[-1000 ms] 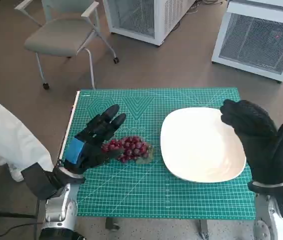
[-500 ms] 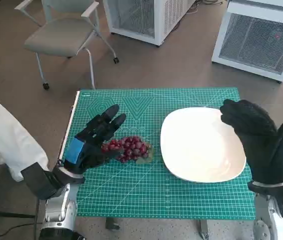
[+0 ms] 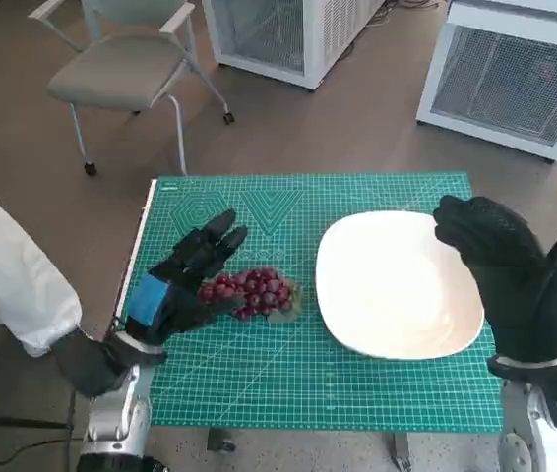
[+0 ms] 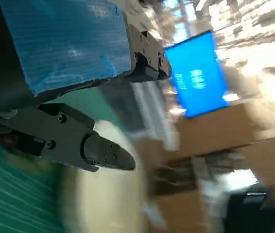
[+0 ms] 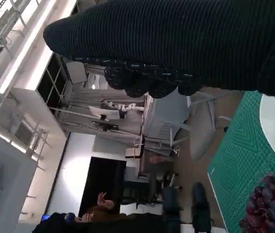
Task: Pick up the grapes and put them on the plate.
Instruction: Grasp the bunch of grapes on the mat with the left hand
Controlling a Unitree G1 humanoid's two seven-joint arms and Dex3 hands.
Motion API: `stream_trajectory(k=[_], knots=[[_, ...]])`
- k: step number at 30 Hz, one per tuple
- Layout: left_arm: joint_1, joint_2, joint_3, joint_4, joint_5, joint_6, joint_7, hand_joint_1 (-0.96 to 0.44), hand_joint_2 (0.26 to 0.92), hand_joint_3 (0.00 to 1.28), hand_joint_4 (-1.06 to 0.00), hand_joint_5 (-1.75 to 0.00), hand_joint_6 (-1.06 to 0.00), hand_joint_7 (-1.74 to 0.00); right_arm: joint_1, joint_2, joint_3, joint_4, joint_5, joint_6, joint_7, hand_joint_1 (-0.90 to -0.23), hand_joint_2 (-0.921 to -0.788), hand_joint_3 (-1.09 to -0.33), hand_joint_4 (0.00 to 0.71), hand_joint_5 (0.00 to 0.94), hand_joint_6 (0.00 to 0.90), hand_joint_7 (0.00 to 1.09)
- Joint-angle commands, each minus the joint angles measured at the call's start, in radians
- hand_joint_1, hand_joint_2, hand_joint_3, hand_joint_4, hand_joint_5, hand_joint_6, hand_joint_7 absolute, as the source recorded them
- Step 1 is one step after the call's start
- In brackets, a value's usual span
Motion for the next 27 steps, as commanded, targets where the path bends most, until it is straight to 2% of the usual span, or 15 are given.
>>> stream_trajectory(k=[1,4,9,18,27], knots=[[0.127,0.163,-0.109,-0.417,0.547,0.279,0.048,-0.30,0.771,0.00,-0.03,0.00,-0.19,-0.01,0.024,0.002,0.006,0.006,-0.005,0.011,0.000,-0.310,-0.921,-0.605,0.374,0.925,0.265,1.02],[0.131,0.150,-0.111,-0.452,0.545,0.328,0.026,-0.23,0.741,0.00,-0.01,0.00,-0.20,-0.01,0.024,0.001,0.007,0.003,-0.005,0.012,-0.001,-0.312,-0.921,-0.604,0.374,0.926,0.265,1.02],[0.132,0.143,-0.126,-0.505,0.586,0.406,0.004,-0.16,0.729,0.00,0.00,0.00,-0.21,-0.02,0.024,0.001,0.007,0.004,-0.003,0.013,-0.001,-0.315,-0.921,-0.603,0.373,0.927,0.265,1.03],[0.129,0.148,-0.186,-0.582,0.655,0.521,-0.013,-0.14,0.729,0.00,-0.01,0.00,-0.21,-0.01,0.022,0.002,0.006,0.013,-0.002,0.009,0.001,-0.318,-0.921,-0.602,0.372,0.928,0.264,1.03],[0.059,0.141,-0.276,-0.499,0.706,0.556,0.030,-0.17,0.730,0.00,-0.02,0.00,-0.22,-0.01,0.019,0.004,0.008,0.022,-0.003,0.004,0.002,-0.314,-0.921,-0.604,0.372,0.929,0.264,1.03]])
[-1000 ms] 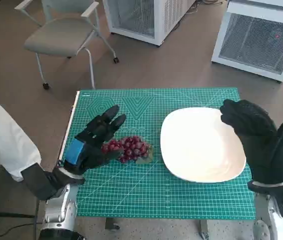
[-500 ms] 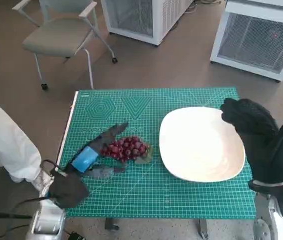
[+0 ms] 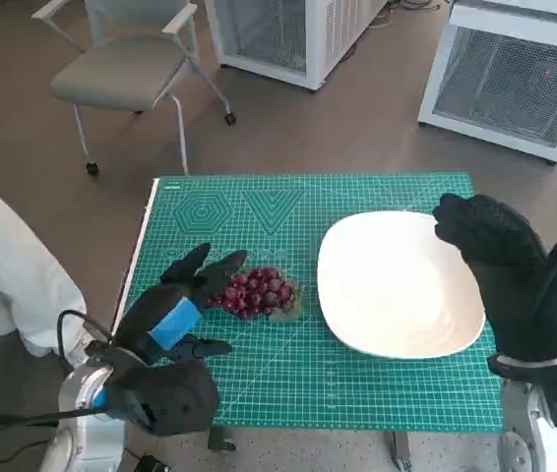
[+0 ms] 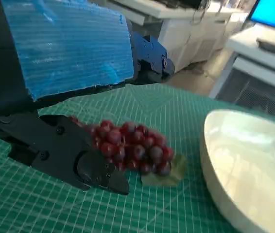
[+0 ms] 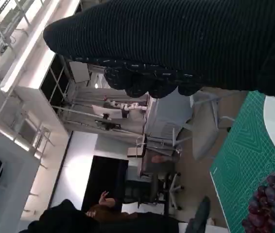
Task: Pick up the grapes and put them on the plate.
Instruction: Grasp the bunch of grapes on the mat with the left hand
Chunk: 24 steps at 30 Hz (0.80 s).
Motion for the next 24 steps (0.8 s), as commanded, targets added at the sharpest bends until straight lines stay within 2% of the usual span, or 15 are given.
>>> stream_trajectory(k=[1,13,24], knots=[[-0.064,-0.003,-0.059,0.067,0.049,0.016,0.035,-0.17,0.729,0.00,-0.02,0.00,-0.22,-0.01,0.016,0.003,0.005,0.016,-0.003,0.010,0.002,-0.313,-0.921,-0.604,0.372,0.928,0.264,1.03],[-0.300,-0.058,-0.227,0.449,0.187,0.087,0.123,-0.16,0.721,0.00,-0.03,0.00,-0.24,-0.01,0.017,0.003,0.005,0.022,-0.005,0.005,0.003,-0.310,-0.921,-0.606,0.371,0.928,0.263,1.03],[-0.473,-0.116,-0.330,0.770,0.201,0.105,0.167,-0.20,0.722,0.00,-0.03,0.00,-0.22,0.00,0.026,0.001,0.003,0.014,-0.005,0.003,0.002,-0.309,-0.921,-0.607,0.370,0.928,0.263,1.03]])
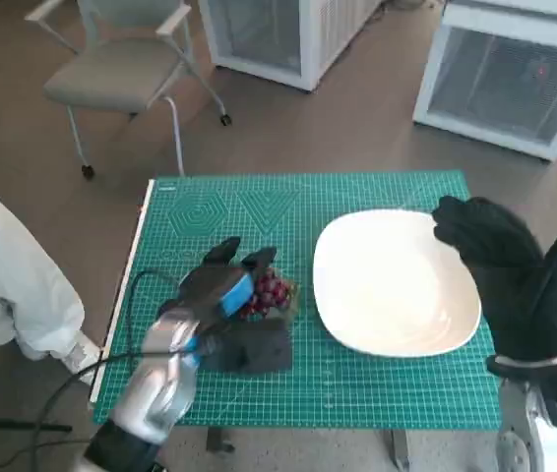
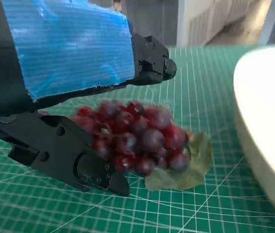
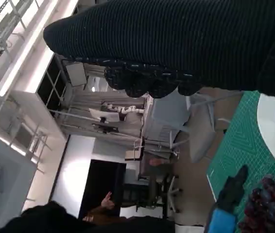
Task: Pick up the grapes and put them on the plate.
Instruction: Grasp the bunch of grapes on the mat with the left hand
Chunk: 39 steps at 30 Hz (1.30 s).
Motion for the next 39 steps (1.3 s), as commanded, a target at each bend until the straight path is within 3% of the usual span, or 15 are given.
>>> stream_trajectory(k=[1,11,39], knots=[[-0.075,-0.025,-0.033,0.114,0.004,0.011,0.020,-0.20,0.722,0.00,-0.03,0.00,-0.21,0.00,0.024,0.000,0.002,0.004,-0.004,0.008,0.002,-0.309,-0.921,-0.607,0.370,0.928,0.263,1.03],[-0.156,-0.054,-0.060,0.294,-0.030,-0.008,0.065,-0.21,0.723,0.00,-0.03,0.00,-0.20,0.00,0.029,-0.001,-0.001,0.002,-0.003,0.009,0.002,-0.309,-0.921,-0.607,0.368,0.922,0.263,1.03],[-0.268,-0.105,-0.109,0.577,-0.075,-0.057,0.132,-0.21,0.747,0.01,-0.02,0.00,-0.20,0.00,0.031,-0.002,-0.005,0.003,-0.004,0.014,-0.003,-0.309,-0.921,-0.608,0.370,0.914,0.261,1.03]])
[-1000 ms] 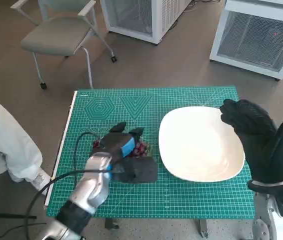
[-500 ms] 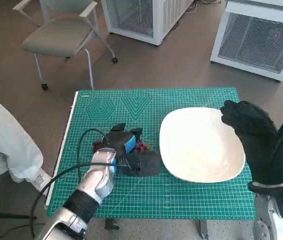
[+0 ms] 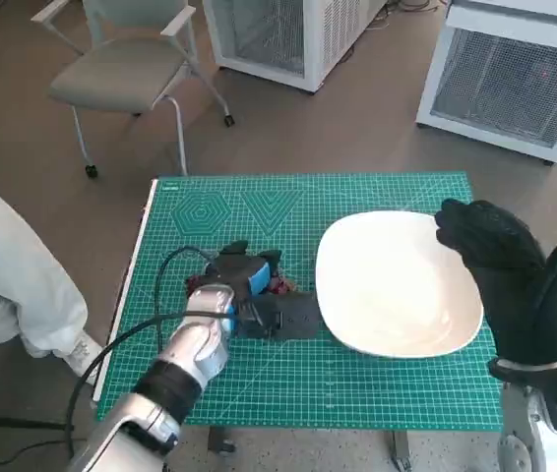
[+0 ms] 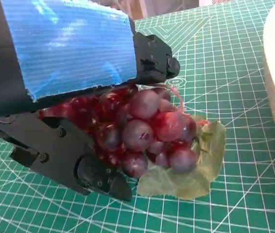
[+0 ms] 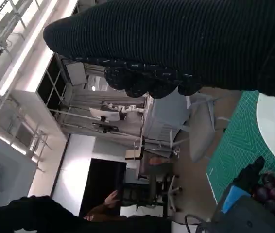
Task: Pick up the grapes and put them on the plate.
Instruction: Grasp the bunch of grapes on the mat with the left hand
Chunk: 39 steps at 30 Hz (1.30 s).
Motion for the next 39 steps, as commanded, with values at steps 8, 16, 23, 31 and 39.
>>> stream_trajectory(k=[8,16,23,31,39], knots=[[-0.016,-0.010,-0.023,0.140,-0.022,-0.091,0.110,0.18,0.876,0.25,-0.36,-0.87,-0.50,-0.19,0.023,-0.006,-0.004,0.000,-0.005,0.019,-0.006,-0.306,-0.921,-0.608,0.371,0.911,0.262,1.03],[-0.001,0.021,-0.025,0.111,-0.044,-0.146,0.103,0.02,0.917,0.24,-0.44,-1.45,-0.51,-1.17,0.019,-0.011,-0.008,0.005,-0.008,0.017,-0.005,-0.306,-0.921,-0.608,0.373,0.907,0.263,1.03],[0.006,0.047,-0.015,0.059,-0.065,-0.156,0.065,0.01,0.837,0.39,-0.39,-1.66,-0.58,-1.09,0.011,-0.010,-0.007,0.014,-0.010,0.014,-0.004,-0.306,-0.921,-0.607,0.375,0.905,0.264,1.02],[0.014,0.065,-0.018,0.016,-0.068,-0.143,0.060,0.01,0.734,0.59,-0.37,-1.73,-0.58,-1.13,0.000,-0.009,-0.005,0.025,-0.009,0.012,0.000,-0.306,-0.921,-0.607,0.376,0.902,0.265,1.02],[0.019,0.077,-0.014,0.002,-0.070,-0.154,0.084,0.01,0.749,0.56,-0.40,-1.67,-0.56,-1.18,-0.007,-0.010,-0.005,0.030,-0.006,0.013,0.002,-0.306,-0.921,-0.606,0.377,0.900,0.266,1.02]])
